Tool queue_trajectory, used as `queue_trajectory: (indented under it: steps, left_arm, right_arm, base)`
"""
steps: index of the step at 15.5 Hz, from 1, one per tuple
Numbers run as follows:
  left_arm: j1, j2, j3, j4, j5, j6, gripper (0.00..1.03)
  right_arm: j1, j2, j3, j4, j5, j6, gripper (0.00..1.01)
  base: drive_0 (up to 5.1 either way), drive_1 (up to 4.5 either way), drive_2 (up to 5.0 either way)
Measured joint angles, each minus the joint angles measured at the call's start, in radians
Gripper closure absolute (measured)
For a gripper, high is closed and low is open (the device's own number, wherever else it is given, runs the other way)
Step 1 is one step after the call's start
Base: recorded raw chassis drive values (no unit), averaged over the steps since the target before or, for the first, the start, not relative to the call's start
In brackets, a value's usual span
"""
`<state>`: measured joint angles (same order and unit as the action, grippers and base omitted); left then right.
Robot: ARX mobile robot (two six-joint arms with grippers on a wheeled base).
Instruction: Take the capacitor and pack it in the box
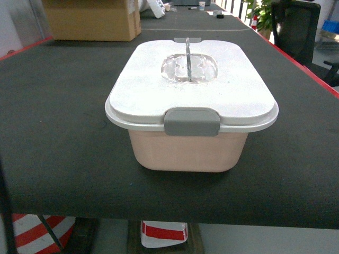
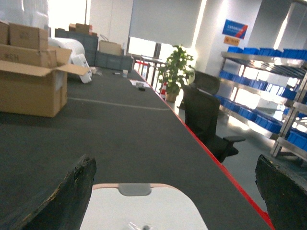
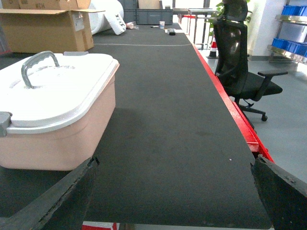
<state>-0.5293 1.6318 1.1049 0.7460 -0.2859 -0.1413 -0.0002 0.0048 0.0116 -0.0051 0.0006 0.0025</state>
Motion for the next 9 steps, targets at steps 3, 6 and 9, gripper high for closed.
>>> queue_trajectory:
  steps: [3, 6, 9]
  left_arm:
    - [0.226, -0.275, -0.397, 0.128, 0.092, 0.061, 0.05]
    - [0.558, -0.628, -0.780, -0.007, 0.320, 0.071, 0.05]
    - [0.694, -0.706, -0.919, -0.021, 0.437, 0.087, 0.17]
  right_arm:
    - [0.000, 0.000, 0.000, 0.000, 0.000, 0.000, 0.03]
    - [0.000, 0.000, 0.000, 0.000, 0.000, 0.000, 0.03]
    - [0.000, 0.000, 0.000, 0.000, -0.001, 0.000, 0.03]
  base:
    - [0.0, 0.00, 0.0]
    - [0.0, 0.00, 0.0]
    - [0.0, 0.00, 0.0]
